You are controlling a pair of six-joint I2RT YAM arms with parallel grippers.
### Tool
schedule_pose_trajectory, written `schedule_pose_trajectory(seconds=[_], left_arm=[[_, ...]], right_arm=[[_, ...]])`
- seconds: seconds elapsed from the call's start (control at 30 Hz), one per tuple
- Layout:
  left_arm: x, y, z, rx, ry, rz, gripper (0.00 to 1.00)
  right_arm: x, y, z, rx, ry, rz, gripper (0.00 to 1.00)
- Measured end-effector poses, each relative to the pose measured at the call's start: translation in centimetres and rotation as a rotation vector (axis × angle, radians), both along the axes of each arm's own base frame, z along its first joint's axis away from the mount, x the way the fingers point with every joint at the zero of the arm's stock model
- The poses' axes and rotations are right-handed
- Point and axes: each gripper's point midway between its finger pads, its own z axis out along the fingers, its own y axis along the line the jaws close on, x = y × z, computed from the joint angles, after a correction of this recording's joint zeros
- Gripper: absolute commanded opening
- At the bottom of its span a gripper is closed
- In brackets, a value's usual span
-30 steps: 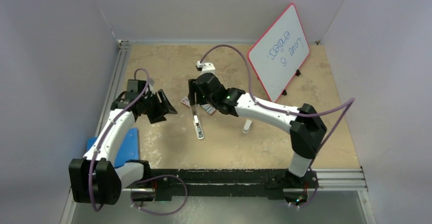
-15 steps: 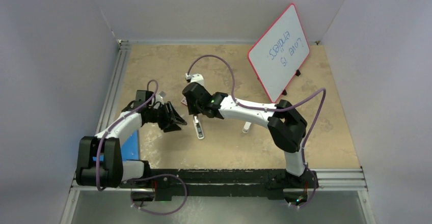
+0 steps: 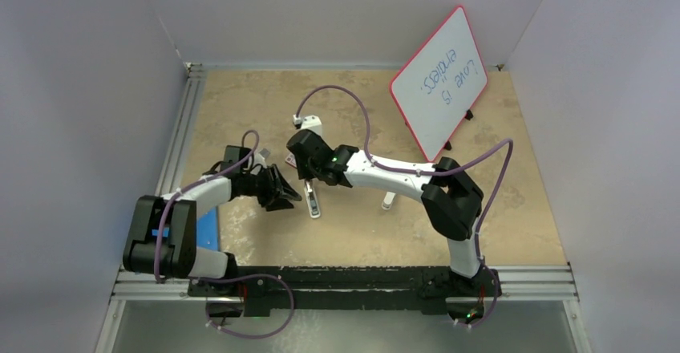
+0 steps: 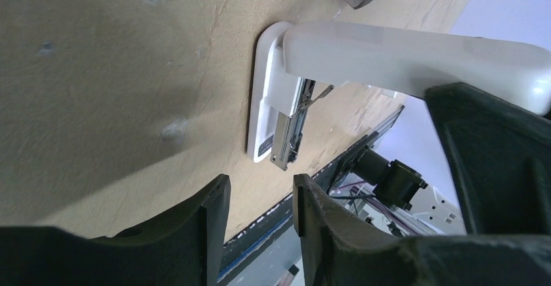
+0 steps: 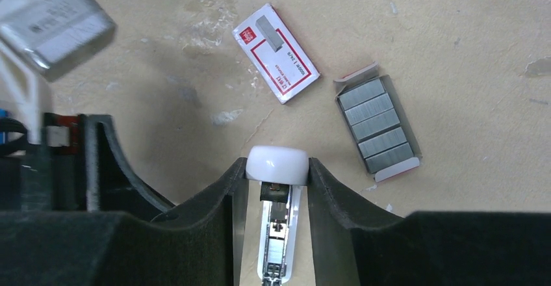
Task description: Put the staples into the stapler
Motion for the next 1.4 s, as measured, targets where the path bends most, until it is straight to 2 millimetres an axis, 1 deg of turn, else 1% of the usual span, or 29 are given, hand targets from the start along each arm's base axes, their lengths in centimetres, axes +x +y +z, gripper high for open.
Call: schedule_pose_trajectory(seconds=[0.03, 0.07, 0.1, 0.23, 0.5, 0.6, 0.7, 0.87, 0.97, 1.07, 1.1, 1.27, 1.4], left_arm=[[0.0, -0.3, -0.3, 0.002, 0.007, -0.005, 0.34], [-0.1, -0.6, -0.5, 0.006, 0.014, -0.013, 0.32], [-0.2, -0.9, -0.8, 0.011, 0.017, -0.021, 0.3], [-0.5, -1.9, -2.0, 0.041, 0.036, -0.037, 0.23], [0.2, -2.2, -3.9, 0.07, 0.061, -0.009, 0.13], [0.5, -2.5, -4.1, 0.058, 0.056, -0.01, 0.12], [0.6, -2.8, -4.3, 0.048, 0.06, -0.013, 0.12], [0.6, -3.1, -4.4, 0.037, 0.075, -0.024, 0.12], [0.6, -3.3, -4.5, 0.034, 0.083, -0.029, 0.11], [0.6, -3.3, -4.5, 0.034, 0.091, -0.026, 0.11], [0.6, -3.3, -4.5, 0.034, 0.092, -0.026, 0.11], [0.6, -3.3, -4.5, 0.033, 0.101, -0.019, 0.11], [0.7, -3.3, -4.5, 0.032, 0.114, -0.006, 0.11]], right_arm=[[0.0, 0.0, 0.1, 0.0, -0.002, -0.002, 0.38], [0.1, 0.0, 0.1, 0.0, -0.004, -0.003, 0.48], [0.1, 0.0, 0.2, 0.002, -0.005, -0.004, 0.5], [0.3, 0.3, 0.5, 0.01, -0.015, 0.0, 0.48], [0.3, 0.4, 0.6, 0.012, -0.015, 0.001, 0.47], [0.3, 0.3, 0.5, 0.011, -0.015, 0.0, 0.4], [0.3, 0.3, 0.5, 0.01, -0.015, -0.001, 0.33], [0.3, 0.3, 0.5, 0.008, -0.016, 0.0, 0.28], [0.3, 0.3, 0.5, 0.007, -0.016, 0.0, 0.2], [0.3, 0.3, 0.5, 0.008, -0.016, 0.0, 0.09], [0.3, 0.3, 0.5, 0.008, -0.017, 0.0, 0.07], [0.0, 0.2, 0.5, 0.023, -0.042, -0.006, 0.04], [-1.3, -0.5, 0.8, 0.024, -0.052, -0.006, 0.04]])
